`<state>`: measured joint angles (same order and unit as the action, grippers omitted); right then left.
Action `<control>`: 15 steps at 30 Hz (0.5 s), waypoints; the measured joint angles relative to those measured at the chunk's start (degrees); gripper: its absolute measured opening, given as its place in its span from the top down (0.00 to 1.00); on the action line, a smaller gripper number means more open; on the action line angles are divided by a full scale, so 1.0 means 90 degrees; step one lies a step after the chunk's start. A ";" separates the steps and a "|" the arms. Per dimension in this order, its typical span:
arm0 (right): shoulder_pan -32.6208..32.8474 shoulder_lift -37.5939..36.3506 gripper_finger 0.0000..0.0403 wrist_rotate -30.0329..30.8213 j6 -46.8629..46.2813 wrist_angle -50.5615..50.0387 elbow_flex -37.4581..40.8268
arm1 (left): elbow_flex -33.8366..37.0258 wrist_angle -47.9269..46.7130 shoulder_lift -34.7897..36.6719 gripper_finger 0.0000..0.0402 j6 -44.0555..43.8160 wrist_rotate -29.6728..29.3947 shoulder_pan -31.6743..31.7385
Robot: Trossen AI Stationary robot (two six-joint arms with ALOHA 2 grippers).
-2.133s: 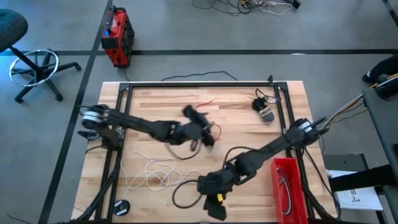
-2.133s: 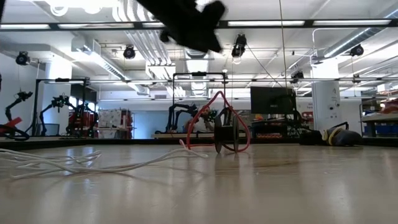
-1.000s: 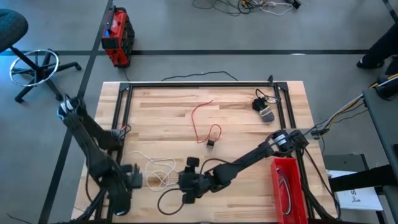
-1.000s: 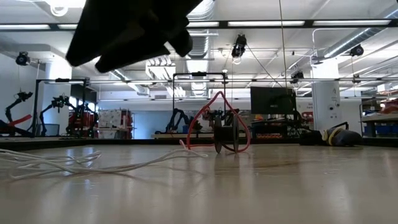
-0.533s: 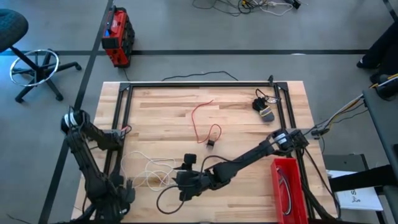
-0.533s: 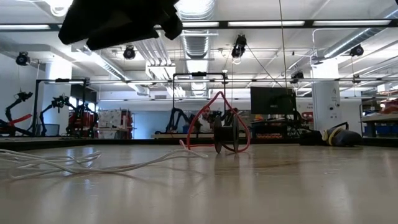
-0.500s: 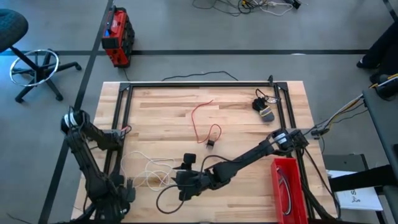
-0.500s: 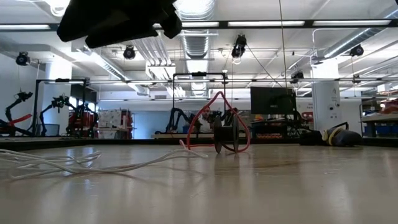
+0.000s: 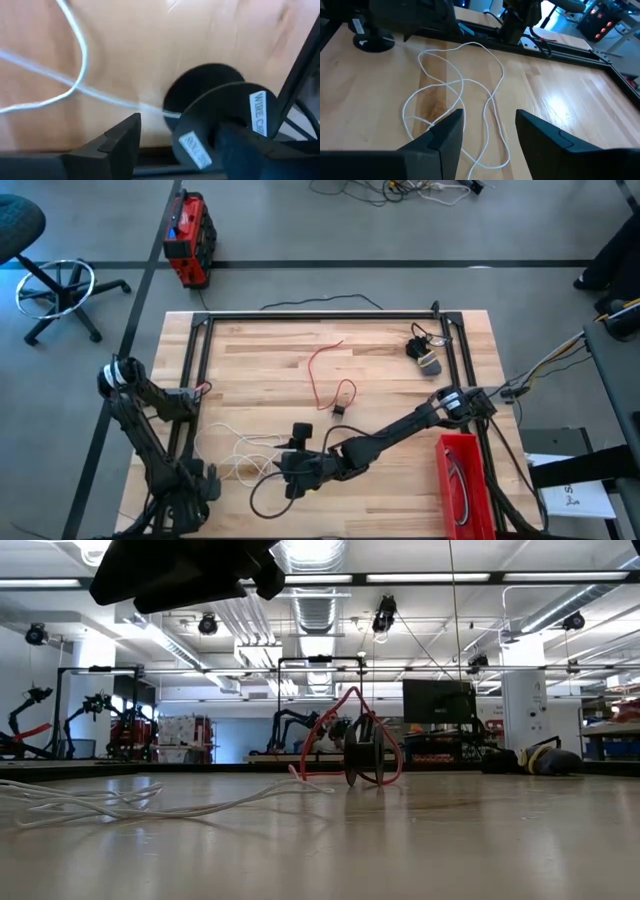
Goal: Coil cords
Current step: Coil the white wire onto the spool
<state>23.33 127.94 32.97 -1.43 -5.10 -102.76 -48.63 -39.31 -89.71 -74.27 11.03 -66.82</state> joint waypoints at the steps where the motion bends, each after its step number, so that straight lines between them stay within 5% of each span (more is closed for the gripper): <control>1: -0.0006 0.0000 0.56 -0.0009 -0.0002 -0.0002 0.0000 | 0.0073 0.0151 -0.0011 0.44 -0.0004 -0.0002 0.0002; 12: -0.0027 0.0002 0.59 -0.0041 0.0121 -0.0023 0.0000 | 0.0492 0.0713 -0.0028 0.69 0.0002 0.0020 0.0026; 15: 0.0020 -0.0074 0.58 0.0037 0.0476 -0.0315 0.0004 | 0.0364 0.0728 -0.0002 0.77 -0.0040 -0.0415 0.0018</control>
<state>23.51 127.28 33.31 2.85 -7.94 -102.72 -45.35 -32.76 -89.72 -74.63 7.29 -66.66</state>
